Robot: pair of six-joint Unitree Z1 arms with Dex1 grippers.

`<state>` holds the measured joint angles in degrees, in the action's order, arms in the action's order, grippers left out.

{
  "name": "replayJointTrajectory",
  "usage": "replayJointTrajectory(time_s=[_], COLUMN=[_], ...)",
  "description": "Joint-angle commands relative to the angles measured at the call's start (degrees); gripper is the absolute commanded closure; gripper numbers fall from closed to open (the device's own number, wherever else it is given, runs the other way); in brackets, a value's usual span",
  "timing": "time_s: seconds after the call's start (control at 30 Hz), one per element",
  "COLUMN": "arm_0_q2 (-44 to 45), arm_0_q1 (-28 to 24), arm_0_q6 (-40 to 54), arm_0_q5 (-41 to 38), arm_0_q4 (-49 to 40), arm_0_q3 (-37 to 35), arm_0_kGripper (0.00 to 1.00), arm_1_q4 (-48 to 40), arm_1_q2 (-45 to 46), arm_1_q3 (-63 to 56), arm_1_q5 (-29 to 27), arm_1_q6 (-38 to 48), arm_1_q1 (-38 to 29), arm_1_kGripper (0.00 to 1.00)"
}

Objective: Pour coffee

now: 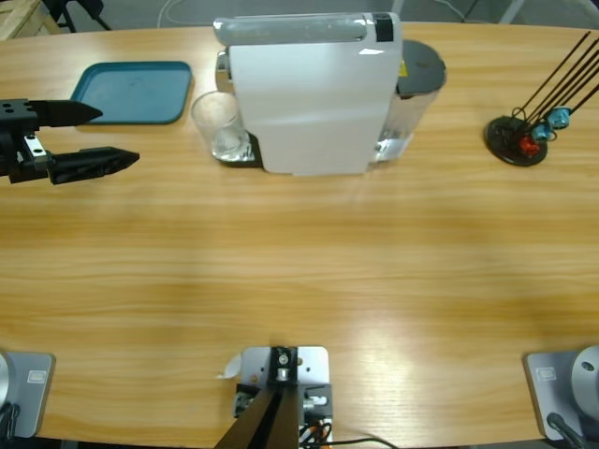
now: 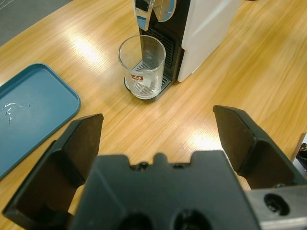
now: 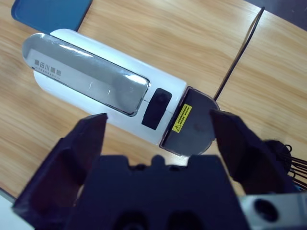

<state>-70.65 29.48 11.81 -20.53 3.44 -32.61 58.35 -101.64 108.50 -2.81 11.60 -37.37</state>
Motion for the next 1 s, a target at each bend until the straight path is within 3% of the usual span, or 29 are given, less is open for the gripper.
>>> replayJointTrajectory(time_s=[0.03,0.57,0.9,1.0], arm_0_q2=[-1.5,-0.6,2.1,1.0], arm_0_q1=[0.3,0.3,1.0,1.0], arm_0_q6=[-0.7,-0.7,-0.7,-1.0], arm_0_q5=[-0.1,-0.5,-1.4,-1.5], arm_0_q4=[0.5,1.0,0.5,0.4], arm_0_q3=[1.0,0.2,0.9,0.8], arm_0_kGripper=[0.000,0.000,0.000,0.000], arm_1_q4=[1.3,1.7,-1.4,-1.7], arm_1_q2=[-0.3,2.2,21.3,23.6], arm_1_q3=[-1.3,-1.6,-20.6,-21.5], arm_1_q5=[1.4,1.2,1.5,2.4], arm_1_q6=[1.0,1.0,1.2,2.1], arm_1_q1=[-0.6,-0.6,-0.6,-0.6], arm_1_kGripper=[0.000,0.000,0.000,0.000])
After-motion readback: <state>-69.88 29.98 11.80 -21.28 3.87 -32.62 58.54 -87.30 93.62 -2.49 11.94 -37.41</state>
